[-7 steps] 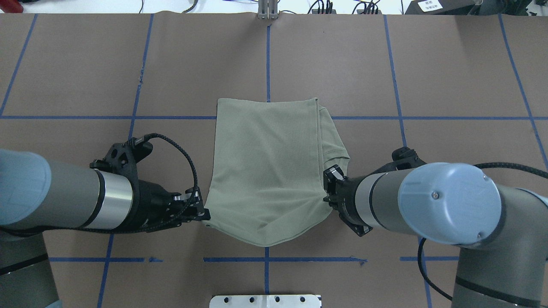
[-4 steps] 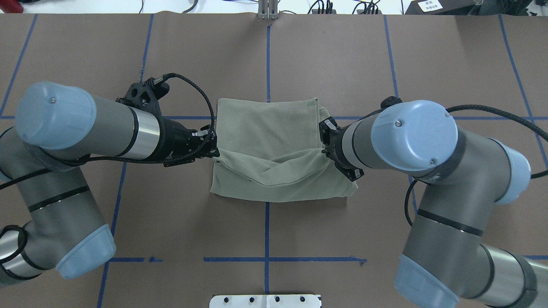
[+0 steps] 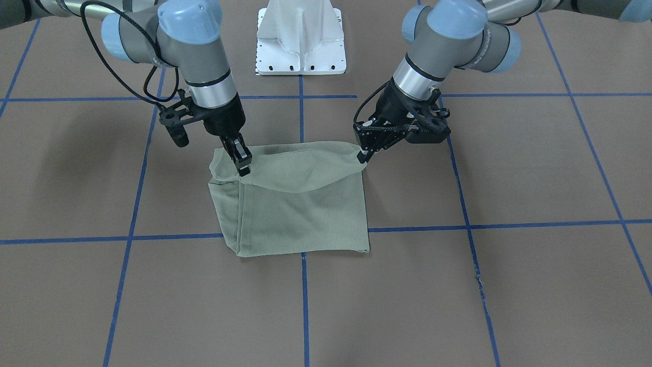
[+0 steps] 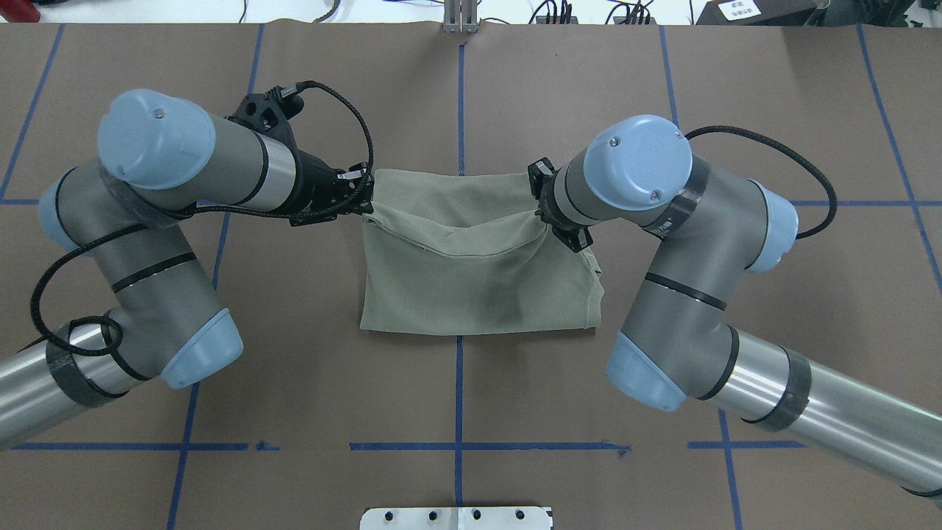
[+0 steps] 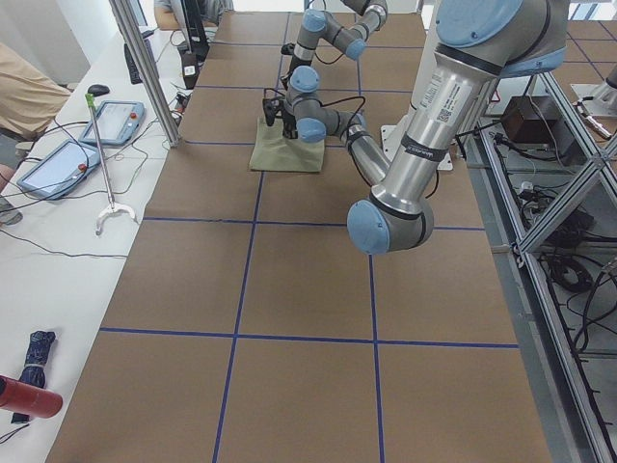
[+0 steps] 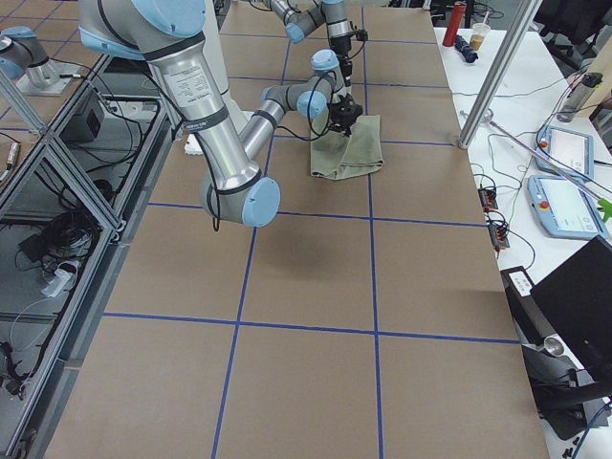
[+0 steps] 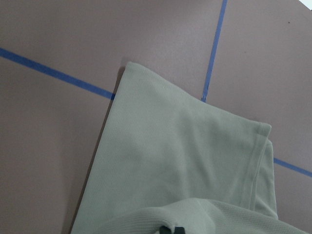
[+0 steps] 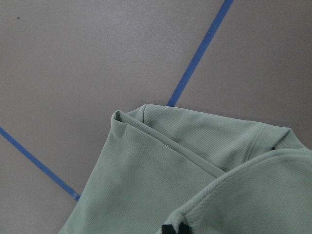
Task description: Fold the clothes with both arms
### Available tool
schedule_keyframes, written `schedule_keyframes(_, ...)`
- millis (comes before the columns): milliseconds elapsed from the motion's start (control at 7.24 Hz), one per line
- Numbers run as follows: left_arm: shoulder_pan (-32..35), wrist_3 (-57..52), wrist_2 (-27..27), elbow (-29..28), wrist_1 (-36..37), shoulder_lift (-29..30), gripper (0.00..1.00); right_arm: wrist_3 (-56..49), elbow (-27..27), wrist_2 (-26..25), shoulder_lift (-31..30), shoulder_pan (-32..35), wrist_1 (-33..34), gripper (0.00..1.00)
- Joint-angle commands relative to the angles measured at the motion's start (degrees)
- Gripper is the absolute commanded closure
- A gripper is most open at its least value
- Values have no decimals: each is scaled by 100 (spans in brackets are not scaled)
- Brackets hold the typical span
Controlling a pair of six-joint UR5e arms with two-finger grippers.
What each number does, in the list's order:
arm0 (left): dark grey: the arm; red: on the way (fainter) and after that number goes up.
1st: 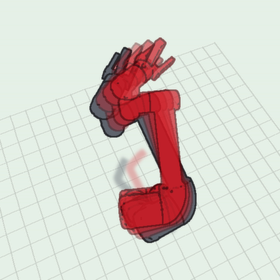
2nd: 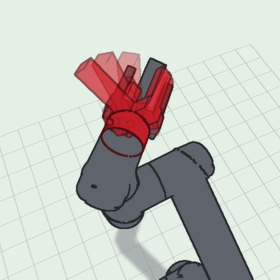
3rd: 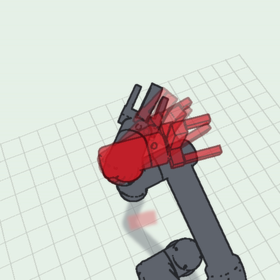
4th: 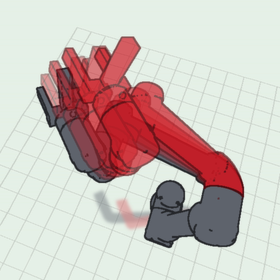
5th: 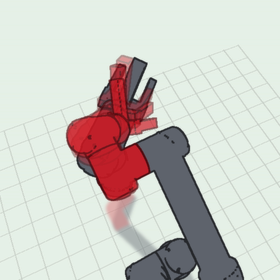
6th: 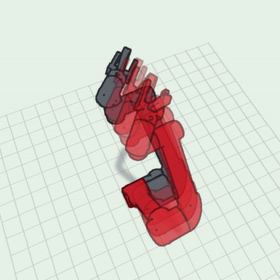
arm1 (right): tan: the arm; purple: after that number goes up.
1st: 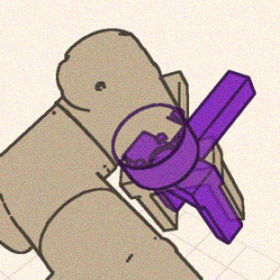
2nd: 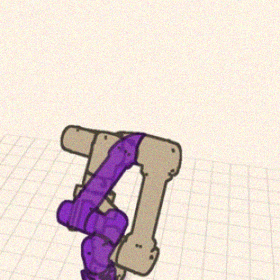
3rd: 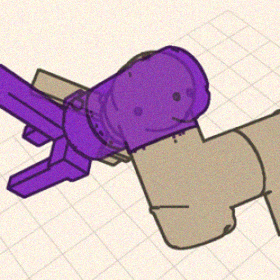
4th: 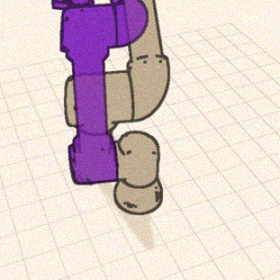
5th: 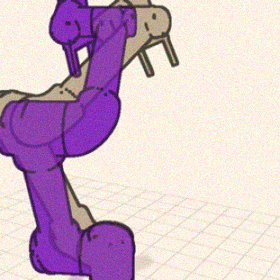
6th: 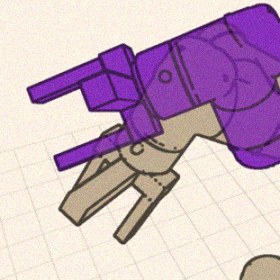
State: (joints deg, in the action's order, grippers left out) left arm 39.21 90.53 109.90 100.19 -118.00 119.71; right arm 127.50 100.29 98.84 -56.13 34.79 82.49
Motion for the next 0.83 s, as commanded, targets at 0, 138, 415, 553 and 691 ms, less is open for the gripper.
schedule_keyframes(0, 86, 0, -169, -961, -590, 358, 100, -268, -1075, 56, 381, 202, -624, 100)
schedule_keyframes(138, 104, 9, -649, -1984, -1124, 848, 90, -574, -1925, 178, 696, 238, -1012, 10)
schedule_keyframes(415, 619, -1011, -829, -3136, -1858, 1160, 45, -2395, -2959, 1191, 1156, 1060, -1376, 0)
schedule_keyframes(553, 718, -1158, -768, -3120, -1876, 1064, 40, -2918, -2962, 1634, 1148, 1439, -1368, 0)
schedule_keyframes(691, 719, -1169, -733, -3041, -1885, 994, 39, -3211, -2962, 1768, 1122, 1599, -1368, 0)
